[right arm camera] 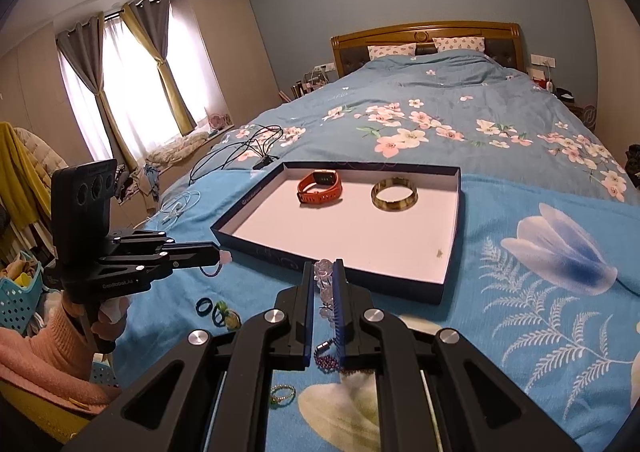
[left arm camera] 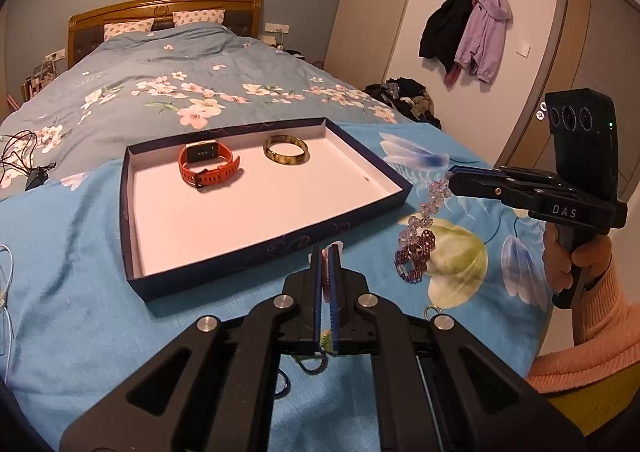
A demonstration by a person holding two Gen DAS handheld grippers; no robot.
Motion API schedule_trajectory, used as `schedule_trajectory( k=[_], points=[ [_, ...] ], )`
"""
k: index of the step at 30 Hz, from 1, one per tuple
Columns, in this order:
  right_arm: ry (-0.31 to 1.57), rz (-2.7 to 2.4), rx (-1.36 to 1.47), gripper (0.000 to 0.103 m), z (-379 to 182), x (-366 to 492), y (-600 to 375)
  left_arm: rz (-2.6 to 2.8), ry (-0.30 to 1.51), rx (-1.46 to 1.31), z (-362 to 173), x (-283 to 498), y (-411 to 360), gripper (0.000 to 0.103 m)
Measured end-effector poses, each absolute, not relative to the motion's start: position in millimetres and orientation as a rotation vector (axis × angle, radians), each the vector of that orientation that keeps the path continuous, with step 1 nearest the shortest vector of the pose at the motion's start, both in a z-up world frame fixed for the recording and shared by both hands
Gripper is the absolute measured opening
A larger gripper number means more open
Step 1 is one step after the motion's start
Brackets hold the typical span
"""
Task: Organize jewelry
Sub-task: 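Lift the pink ring with the left tool while the right tool lifts the clear bead strand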
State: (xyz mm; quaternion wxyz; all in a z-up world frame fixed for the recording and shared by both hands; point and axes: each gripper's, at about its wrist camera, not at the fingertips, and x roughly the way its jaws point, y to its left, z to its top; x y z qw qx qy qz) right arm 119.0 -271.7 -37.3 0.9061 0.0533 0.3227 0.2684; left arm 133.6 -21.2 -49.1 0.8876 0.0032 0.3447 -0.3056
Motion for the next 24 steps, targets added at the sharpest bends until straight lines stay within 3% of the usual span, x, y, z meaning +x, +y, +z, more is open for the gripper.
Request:
schedule_trajectory(
  k=[24],
  points=[
    [0.598,0.545,0.083,0.007,-5,170,-257,-0.546,0.679,0.031,-34,175,-16,0.003]
  ],
)
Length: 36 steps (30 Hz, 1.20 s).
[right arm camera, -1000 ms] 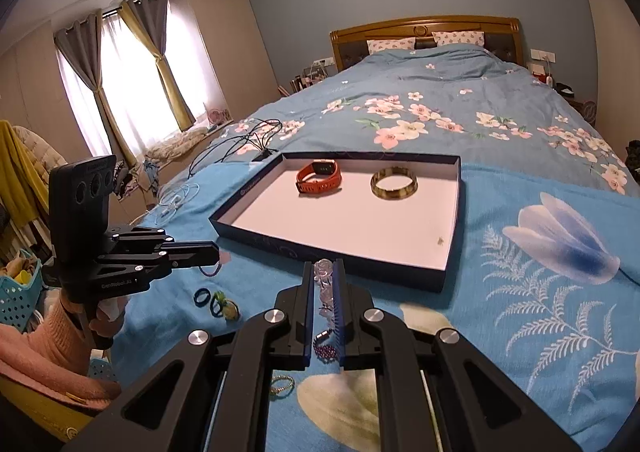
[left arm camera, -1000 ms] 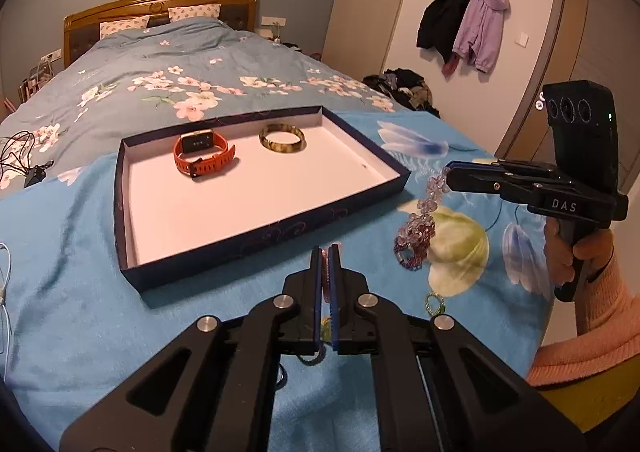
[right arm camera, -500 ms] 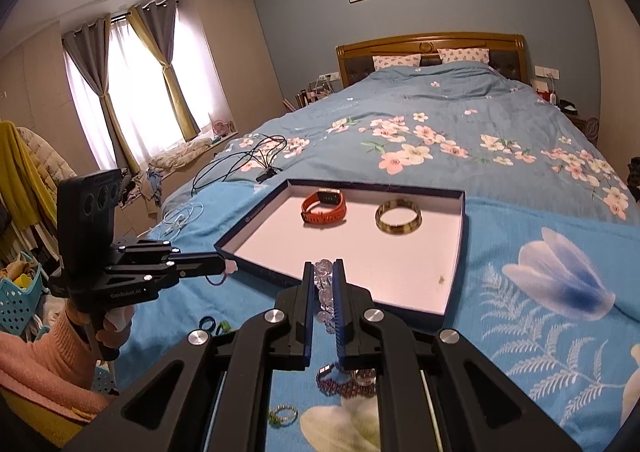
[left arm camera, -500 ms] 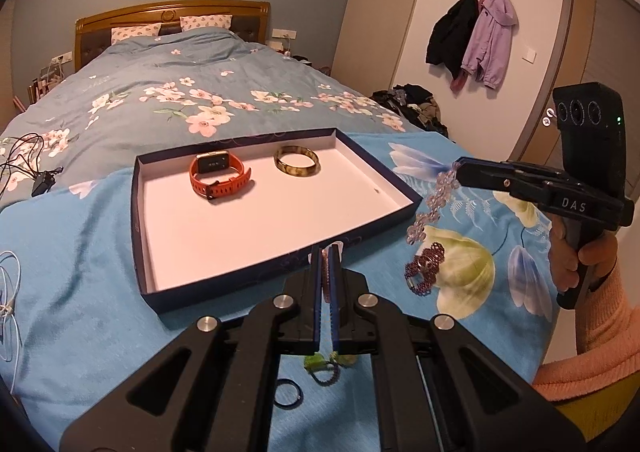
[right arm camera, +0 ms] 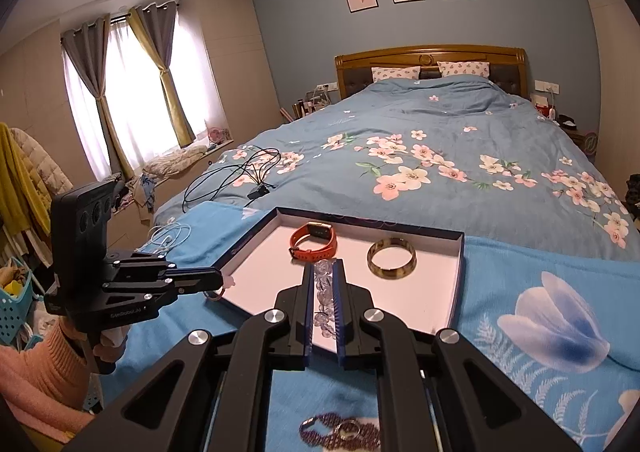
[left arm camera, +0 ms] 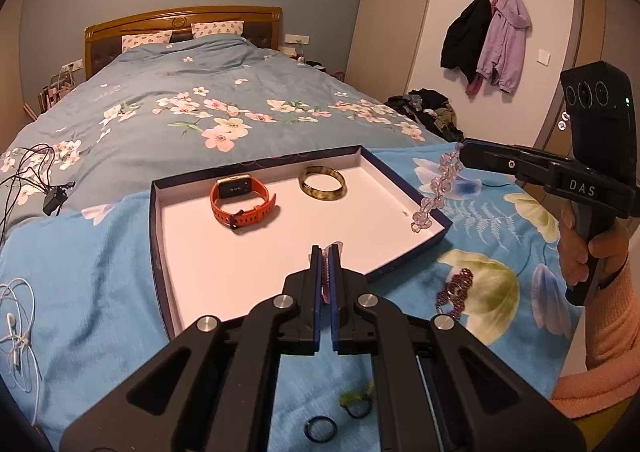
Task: Organize jewelry
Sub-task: 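Lift the pink ring with the left tool while the right tool lifts the clear bead strand, then lower the pink ring into the box lid with the left tool while the right tool lowers the clear beads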
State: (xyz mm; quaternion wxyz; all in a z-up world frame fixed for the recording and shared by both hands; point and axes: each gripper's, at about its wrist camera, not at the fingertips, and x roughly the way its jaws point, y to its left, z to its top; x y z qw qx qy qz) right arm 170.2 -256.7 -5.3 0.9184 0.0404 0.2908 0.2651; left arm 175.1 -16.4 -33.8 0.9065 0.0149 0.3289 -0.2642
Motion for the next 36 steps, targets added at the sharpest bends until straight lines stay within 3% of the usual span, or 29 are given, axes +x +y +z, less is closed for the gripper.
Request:
schedule_trajectory(
  k=[36],
  points=[
    [0.722,0.472,0.084,0.007,-55,259,-238,-0.422,0.812,0.082,-76,268,-27,0.003]
  ],
)
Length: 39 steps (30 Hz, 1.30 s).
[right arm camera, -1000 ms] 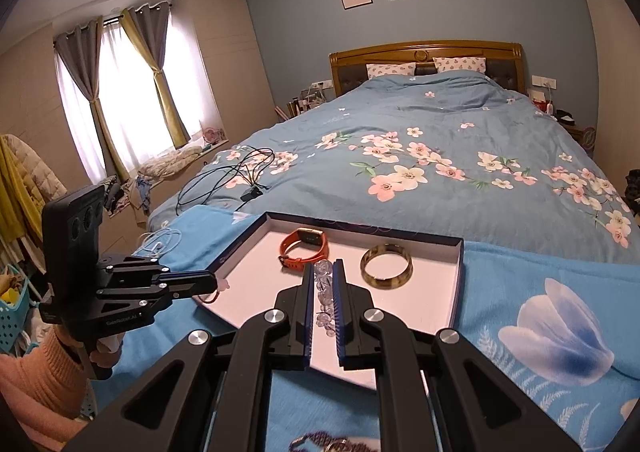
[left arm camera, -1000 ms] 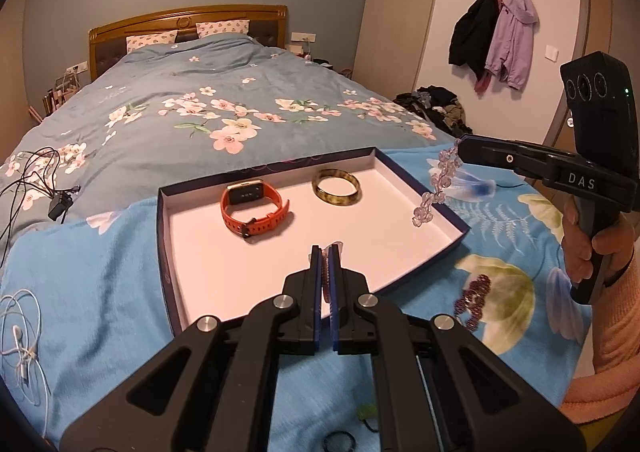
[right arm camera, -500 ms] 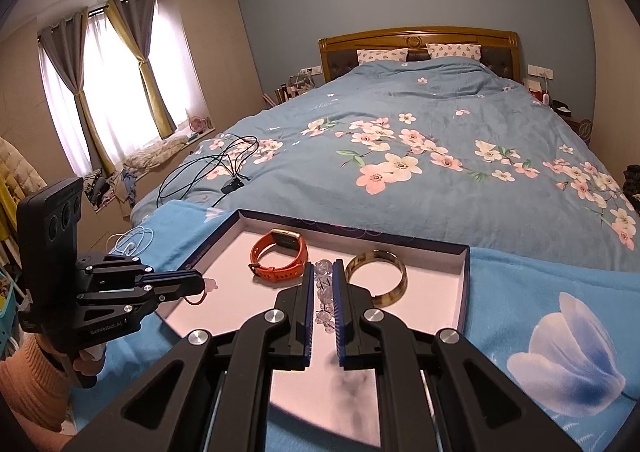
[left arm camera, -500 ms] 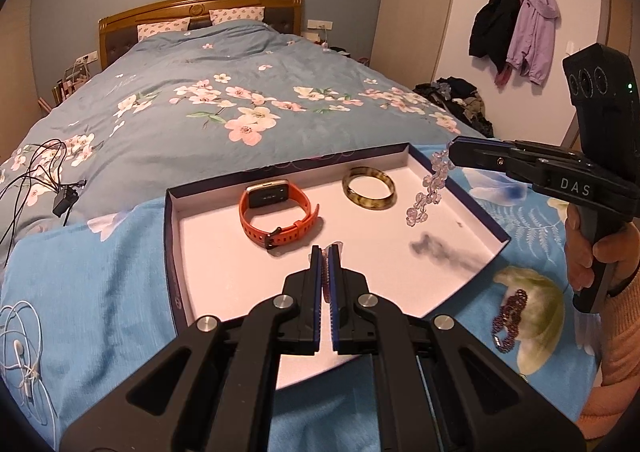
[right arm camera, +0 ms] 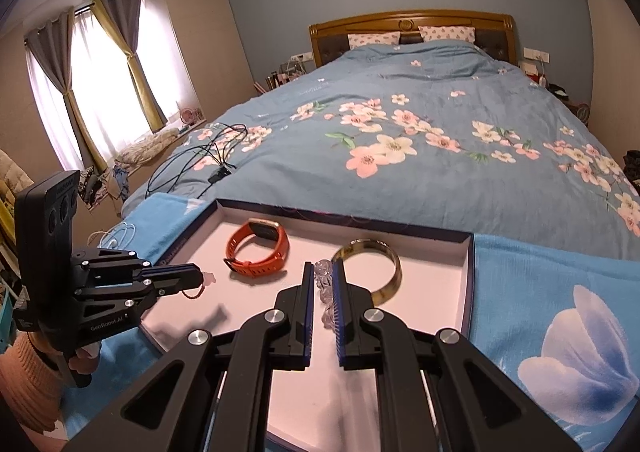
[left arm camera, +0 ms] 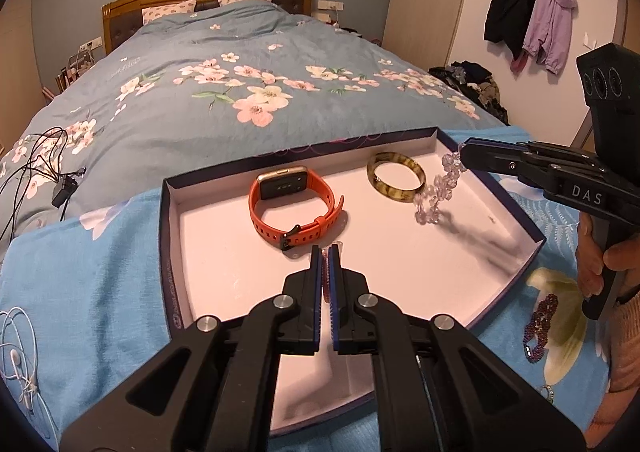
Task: Organize jewelry
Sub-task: 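Lower the pink ring into the box lid with the left tool while the right tool lowers the clear beads, then withdraw both open tools from the box lid back over the bed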
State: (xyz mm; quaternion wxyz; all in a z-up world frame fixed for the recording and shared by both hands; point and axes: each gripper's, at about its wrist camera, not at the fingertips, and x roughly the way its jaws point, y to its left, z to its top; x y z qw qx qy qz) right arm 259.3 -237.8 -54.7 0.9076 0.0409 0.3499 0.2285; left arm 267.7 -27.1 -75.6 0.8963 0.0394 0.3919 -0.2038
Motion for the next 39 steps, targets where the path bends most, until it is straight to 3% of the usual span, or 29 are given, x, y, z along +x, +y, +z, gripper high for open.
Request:
schedule_trajectory(
  k=[19,25,39],
  points=[
    [0.805,0.473,0.043,0.009,-80,269,-226,-0.392,0.895,0.06,-97,297,-33,0.005],
    [0.802,0.469,0.071,0.018,-77,266,-233,-0.384,0.897,0.055,-100,299,-32,0.008],
    [0.762,0.5,0.098,0.036,-60,226,-248,-0.356,0.714,0.093,-50,248,-21,0.041]
  ],
)
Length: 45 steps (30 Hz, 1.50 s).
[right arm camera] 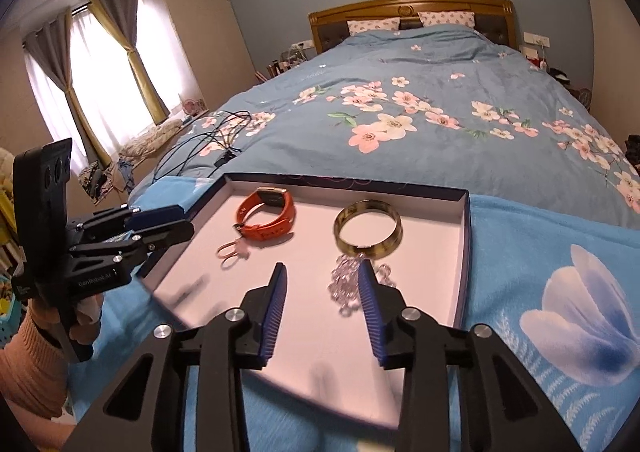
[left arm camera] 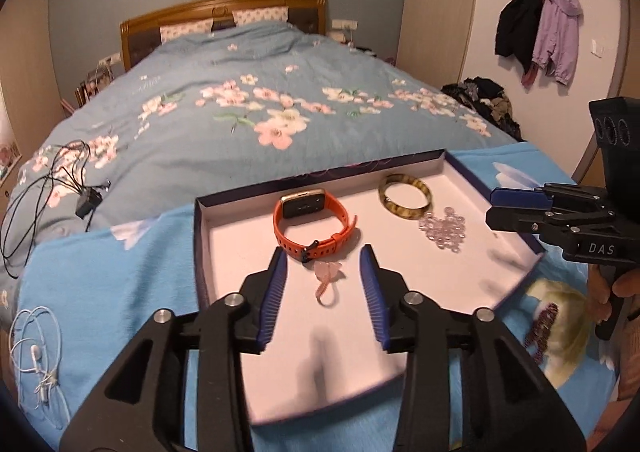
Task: Organize jewelry
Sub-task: 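Withdraw both open tools from the box lid back over the bed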
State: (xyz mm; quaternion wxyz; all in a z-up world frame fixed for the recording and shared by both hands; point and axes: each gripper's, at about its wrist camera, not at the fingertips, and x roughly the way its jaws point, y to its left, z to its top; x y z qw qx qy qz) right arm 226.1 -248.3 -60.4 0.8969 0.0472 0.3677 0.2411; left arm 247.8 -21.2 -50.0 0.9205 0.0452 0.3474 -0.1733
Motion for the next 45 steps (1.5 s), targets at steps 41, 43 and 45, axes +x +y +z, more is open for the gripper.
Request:
schedule_trajectory(
  k=[41,43,45],
  points=[
    [0.84,0.592,-0.018,0.04,-97,90,-238,-0.447,0.741,0.21,-85,87,-13,0.051],
    [0.843,0.593,-0.019,0.04,-98,88,-237,-0.456,0.749,0.213,-87,85,-14,0.051],
    [0.848,0.594,-0.018,0.04,-99,87,-237,-0.45,0.757,0.222,-89,85,-15,0.051]
  ],
)
